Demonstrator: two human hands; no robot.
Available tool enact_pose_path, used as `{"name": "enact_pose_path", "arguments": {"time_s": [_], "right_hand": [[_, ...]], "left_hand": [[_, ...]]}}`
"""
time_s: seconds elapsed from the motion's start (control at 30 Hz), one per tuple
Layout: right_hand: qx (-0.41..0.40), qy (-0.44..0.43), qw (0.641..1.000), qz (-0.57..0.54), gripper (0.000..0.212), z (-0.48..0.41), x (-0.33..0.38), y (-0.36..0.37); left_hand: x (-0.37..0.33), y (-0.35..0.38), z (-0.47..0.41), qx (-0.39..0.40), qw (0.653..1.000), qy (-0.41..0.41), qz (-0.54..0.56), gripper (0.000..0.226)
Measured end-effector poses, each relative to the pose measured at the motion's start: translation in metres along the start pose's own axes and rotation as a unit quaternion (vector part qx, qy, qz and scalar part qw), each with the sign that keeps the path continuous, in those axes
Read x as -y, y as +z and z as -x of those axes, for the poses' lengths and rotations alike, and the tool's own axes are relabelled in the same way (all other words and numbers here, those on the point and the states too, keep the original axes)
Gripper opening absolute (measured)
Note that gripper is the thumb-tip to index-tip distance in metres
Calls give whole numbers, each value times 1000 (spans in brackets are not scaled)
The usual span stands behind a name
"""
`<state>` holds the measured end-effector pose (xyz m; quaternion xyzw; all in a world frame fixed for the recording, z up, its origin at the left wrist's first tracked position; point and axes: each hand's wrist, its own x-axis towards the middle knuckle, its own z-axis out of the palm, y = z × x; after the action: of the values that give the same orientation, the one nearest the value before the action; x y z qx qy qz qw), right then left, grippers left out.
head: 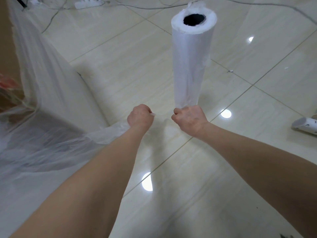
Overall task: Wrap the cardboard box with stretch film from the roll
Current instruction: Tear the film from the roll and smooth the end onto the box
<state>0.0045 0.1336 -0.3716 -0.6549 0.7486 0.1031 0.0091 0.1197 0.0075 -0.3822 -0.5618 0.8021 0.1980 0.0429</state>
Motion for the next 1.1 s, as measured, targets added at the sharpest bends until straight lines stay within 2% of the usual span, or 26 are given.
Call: {"name": "enact_pose_path", "arguments": {"time_s": [0.1, 0.17, 0.23, 0.3, 0.33, 0.4, 0.47, 0.53, 0.63, 0.7, 0.83, 0.97, 1.03, 1.1], "right_hand": [[6, -19, 1000, -3, 31, 1, 1, 1], [4, -9, 1000, -9, 30, 1, 2, 0], [-7, 15, 1000, -14, 26, -1, 2, -1], [-15, 31, 999, -19, 24, -3, 2, -1], [-13, 33, 999, -22, 26, -4, 2, -1], [-6, 34, 999, -24, 30, -5, -1, 1], [-12, 47, 998, -29, 31, -5, -3, 2], [-17, 58, 998, -34, 28, -4, -3, 2], [-22, 59, 997, -45, 27, -3, -2, 4], [-20, 53, 997, -48, 28, -2, -2, 3], [-18, 16, 999, -36, 29, 5, -5, 4], [-3, 2, 1000, -21, 27, 15, -12, 13], [-4, 22, 1000, -21, 26, 16, -17, 14], [-4, 24, 1000, -18, 24, 14, -16, 15]], "left_hand": [[4, -3, -1, 8, 999, -44, 26, 17], [2, -2, 1, 11, 1000, -21, -7, 17], [2, 2, 5, 26, 998, 54, -33, 19], [5, 5, 6, 95, 987, 131, -25, 22], [7, 6, 6, 138, 975, 169, -47, 30], [10, 6, 6, 182, 937, 252, -163, 58], [8, 6, 7, 161, 905, 314, -237, 83], [0, 9, 9, 111, 907, 335, -232, 86], [-15, 16, 12, 25, 933, 320, -164, 47], [-21, 18, 14, 4, 950, 294, -105, 26], [-19, 19, 14, 23, 978, 203, -30, 21], [8, -1, -6, -25, 995, 99, -16, 22], [16, -8, -11, -15, 993, 113, -24, 22], [9, -6, -7, 17, 986, 165, -13, 30]]}}
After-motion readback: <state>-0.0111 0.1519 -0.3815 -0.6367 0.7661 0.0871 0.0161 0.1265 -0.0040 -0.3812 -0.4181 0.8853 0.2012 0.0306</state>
